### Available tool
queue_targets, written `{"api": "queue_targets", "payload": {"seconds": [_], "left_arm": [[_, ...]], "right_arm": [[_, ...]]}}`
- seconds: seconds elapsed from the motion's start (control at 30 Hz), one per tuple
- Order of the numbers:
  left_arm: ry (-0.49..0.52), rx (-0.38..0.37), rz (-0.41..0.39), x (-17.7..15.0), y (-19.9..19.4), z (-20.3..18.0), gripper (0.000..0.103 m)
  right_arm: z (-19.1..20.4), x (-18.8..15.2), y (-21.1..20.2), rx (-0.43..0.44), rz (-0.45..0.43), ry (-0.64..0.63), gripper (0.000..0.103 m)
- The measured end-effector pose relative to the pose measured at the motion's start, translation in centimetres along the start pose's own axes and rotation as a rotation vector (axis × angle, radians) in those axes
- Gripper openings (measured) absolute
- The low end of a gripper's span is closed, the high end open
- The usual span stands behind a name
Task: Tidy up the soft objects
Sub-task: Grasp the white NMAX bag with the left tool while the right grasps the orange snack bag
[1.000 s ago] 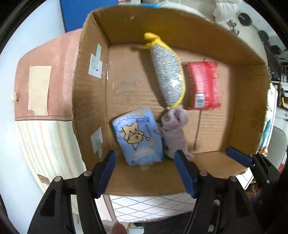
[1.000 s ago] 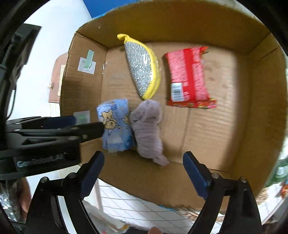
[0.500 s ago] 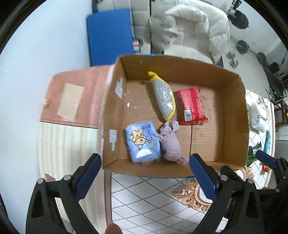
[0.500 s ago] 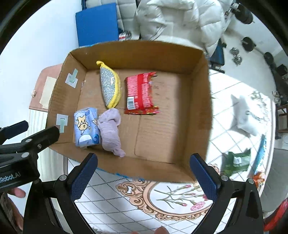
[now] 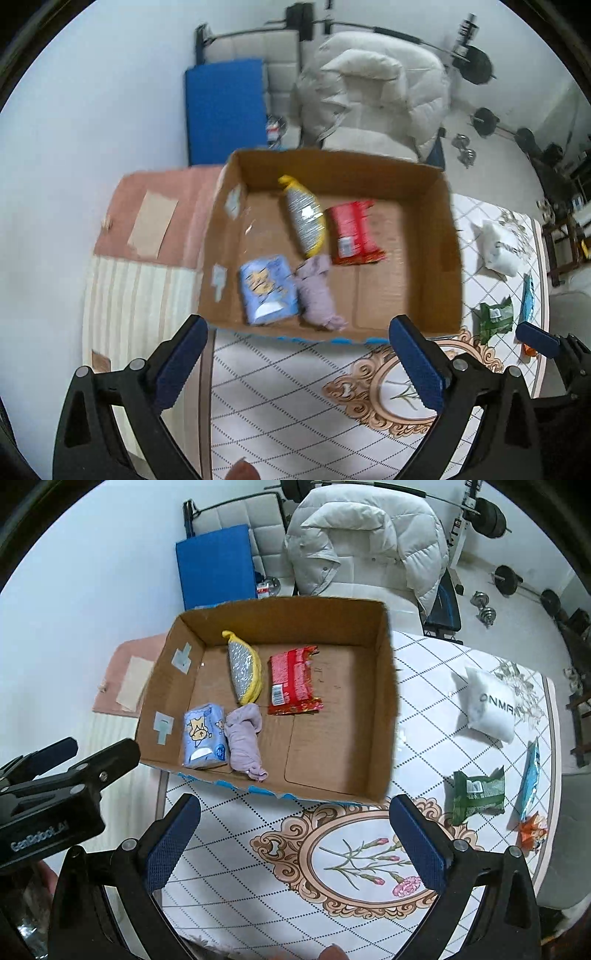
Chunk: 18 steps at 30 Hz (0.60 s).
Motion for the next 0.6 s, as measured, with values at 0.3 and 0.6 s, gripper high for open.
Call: {"api": "queue_targets", "payload": {"seconds": [0.3,0.6], "left_arm": [[0.185,-0.153,0.090,3.7,4.0,-18.8,0.101],[0.429,-0.173,0.338,6.0,15.3,-36.8,0.101]], "right_arm": [[-23.3,-1.4,-0.3,-0.114,0.054,0.368,0.103],[-44.8,-8.3,4.4,-0.180,0.201,0.705,0.103]]}}
Point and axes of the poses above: each gripper's, at about its wrist camera, not at the fingertips, and y roughly the way its jaws point, z to its left, x to its top, the point moved 7 cm from there along y, roughly the way its jaws point, and after that the axes turned 3 degrees about -x, right-handed, at the moved point
